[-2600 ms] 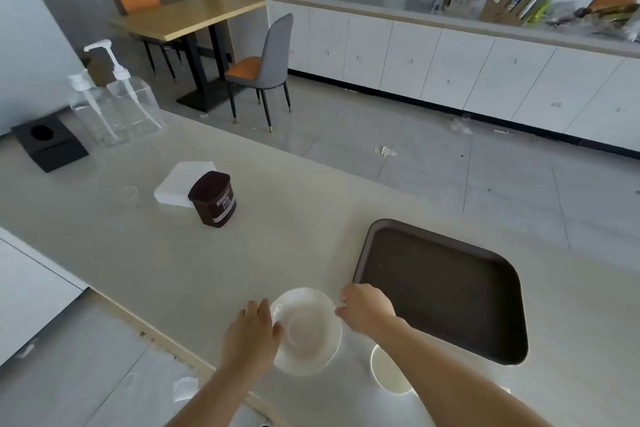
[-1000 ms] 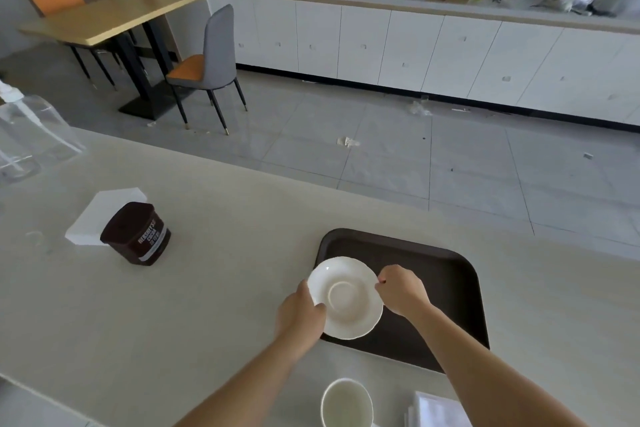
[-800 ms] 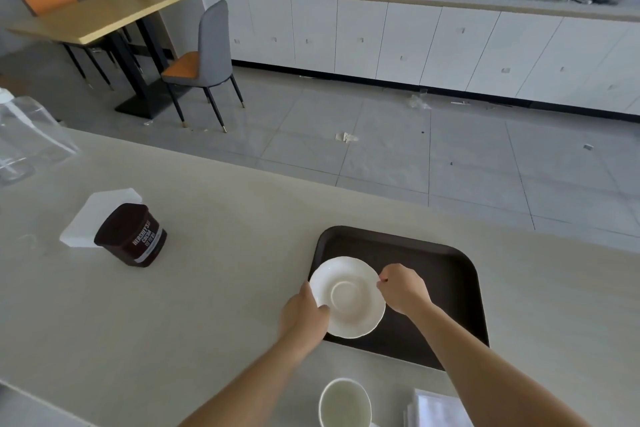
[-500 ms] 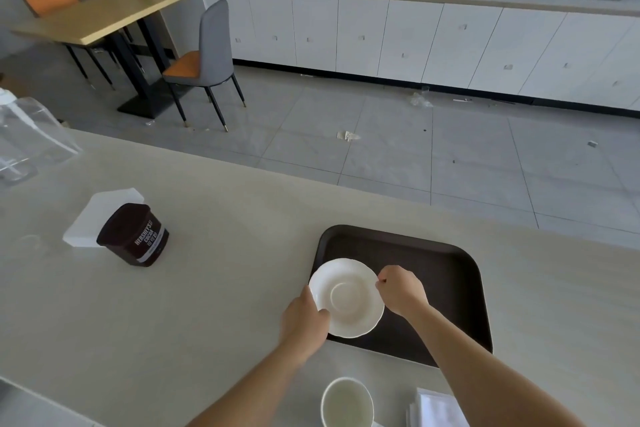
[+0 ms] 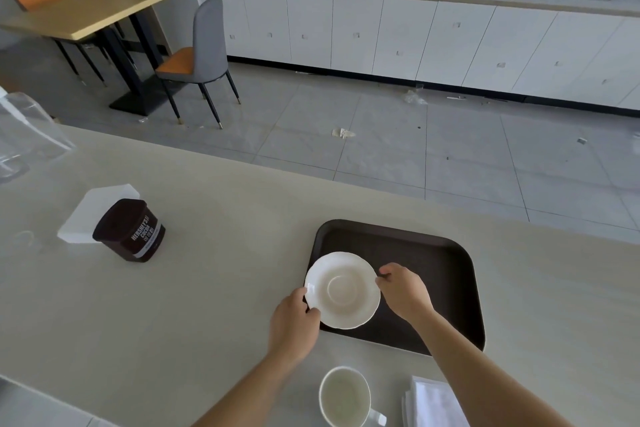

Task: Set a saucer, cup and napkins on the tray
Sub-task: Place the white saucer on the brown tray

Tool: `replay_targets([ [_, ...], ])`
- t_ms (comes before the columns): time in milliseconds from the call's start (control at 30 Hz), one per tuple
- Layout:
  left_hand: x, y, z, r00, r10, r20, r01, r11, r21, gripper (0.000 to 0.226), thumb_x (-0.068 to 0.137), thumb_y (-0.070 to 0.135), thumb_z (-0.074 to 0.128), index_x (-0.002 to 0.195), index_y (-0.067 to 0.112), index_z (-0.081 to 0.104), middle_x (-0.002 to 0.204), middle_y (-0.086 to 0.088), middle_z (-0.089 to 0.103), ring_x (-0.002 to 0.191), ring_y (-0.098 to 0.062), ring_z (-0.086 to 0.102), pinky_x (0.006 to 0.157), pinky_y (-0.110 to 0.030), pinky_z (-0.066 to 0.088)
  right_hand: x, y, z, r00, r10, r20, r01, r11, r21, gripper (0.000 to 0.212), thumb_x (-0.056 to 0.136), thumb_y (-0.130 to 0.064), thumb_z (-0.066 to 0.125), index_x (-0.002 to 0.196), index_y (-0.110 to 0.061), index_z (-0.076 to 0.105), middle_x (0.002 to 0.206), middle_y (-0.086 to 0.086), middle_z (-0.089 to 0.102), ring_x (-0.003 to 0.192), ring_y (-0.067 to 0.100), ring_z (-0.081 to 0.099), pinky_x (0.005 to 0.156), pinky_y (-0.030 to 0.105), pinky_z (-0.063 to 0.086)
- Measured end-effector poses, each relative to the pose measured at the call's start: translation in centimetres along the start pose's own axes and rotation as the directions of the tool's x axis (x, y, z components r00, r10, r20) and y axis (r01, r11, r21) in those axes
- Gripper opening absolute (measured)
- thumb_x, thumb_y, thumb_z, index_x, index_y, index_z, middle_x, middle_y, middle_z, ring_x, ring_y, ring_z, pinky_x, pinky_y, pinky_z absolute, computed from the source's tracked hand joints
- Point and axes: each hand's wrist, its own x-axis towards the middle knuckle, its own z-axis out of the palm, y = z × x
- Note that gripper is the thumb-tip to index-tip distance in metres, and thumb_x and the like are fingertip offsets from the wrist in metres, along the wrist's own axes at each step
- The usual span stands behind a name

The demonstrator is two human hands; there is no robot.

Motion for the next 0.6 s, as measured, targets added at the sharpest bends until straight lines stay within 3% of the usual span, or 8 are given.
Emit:
replay_targets([
  [67,-0.4,-0.5,-0.4,1.000,0.003,-0.029,-0.004,1.000,-0.017,0.026,0.081,0.014,0.050,0.103,0.019,0.064,0.079,0.010,0.057,0.087,-0.021,0.059,0.077,-0.036,0.047,-1.0,0.3,-0.5,0.999,0.006,-0.045,-0.004,0.998,0.057,0.028,0.097,-0.025,0.057,0.123,-0.016,0.066,0.113,0.002,0.071,0.093,0.017,0.061,0.074,0.024,0.042],
  [133,-0.6,-1.6,-0.9,0.999,-0.016,-0.044,0.017,1.000,0.013,0.032,0.083,0.015,0.052,0.113,0.020,0.062,0.099,0.003,0.061,0.102,-0.024,0.060,0.088,-0.037,0.046,-2.6,0.8,-1.1,0.997,-0.001,-0.073,0.009,0.995,0.104,0.027,0.096,-0.024,0.059,0.120,-0.016,0.067,0.108,0.001,0.072,0.088,0.015,0.059,0.074,0.025,0.044],
  [267,-0.6,-5.8,-1.7,0.993,0.069,-0.097,-0.028,0.928,0.373,0.054,0.089,0.026,0.051,0.142,0.021,0.045,0.141,-0.007,0.049,0.133,-0.028,0.042,0.105,-0.040,0.035,-7.1,2.5,-2.1,1.000,0.012,-0.021,-0.006,0.970,0.243,0.017,0.094,-0.014,0.060,0.106,-0.019,0.071,0.085,-0.002,0.071,0.074,0.018,0.065,0.072,0.033,0.058],
  [333,-0.5,-8.0,-2.0,0.998,0.035,-0.050,-0.004,0.857,0.515,0.059,0.092,0.034,0.045,0.149,0.028,0.034,0.154,-0.008,0.032,0.147,-0.029,0.022,0.114,-0.051,0.024,-9.7,3.5,-2.3,0.999,0.018,0.049,-0.030,0.968,0.251,0.024,0.091,-0.004,0.058,0.096,-0.023,0.073,0.080,-0.002,0.072,0.067,0.016,0.067,0.068,0.032,0.060],
  [433,-0.7,-10.6,-1.6,1.000,-0.010,-0.021,0.021,0.813,0.581,0.062,0.095,0.042,0.041,0.153,0.035,0.022,0.163,-0.014,0.012,0.151,-0.038,0.003,0.113,-0.068,0.012,-13.6,5.1,-2.3,0.977,-0.015,0.213,-0.039,0.968,0.247,0.035,0.082,0.004,0.057,0.087,-0.026,0.073,0.075,0.000,0.074,0.061,0.010,0.066,0.068,0.032,0.059],
  [600,-1.2,-12.0,-0.7,0.998,0.026,-0.048,0.007,0.810,0.586,0.063,0.094,0.047,0.034,0.154,0.033,0.025,0.164,-0.017,0.012,0.151,-0.042,0.005,0.114,-0.071,0.002,-17.5,6.1,-1.1,0.942,-0.077,0.326,0.023,0.985,0.168,0.042,0.071,-0.001,0.064,0.090,-0.038,0.073,0.085,-0.010,0.074,0.077,0.005,0.066,0.076,0.022,0.057],
])
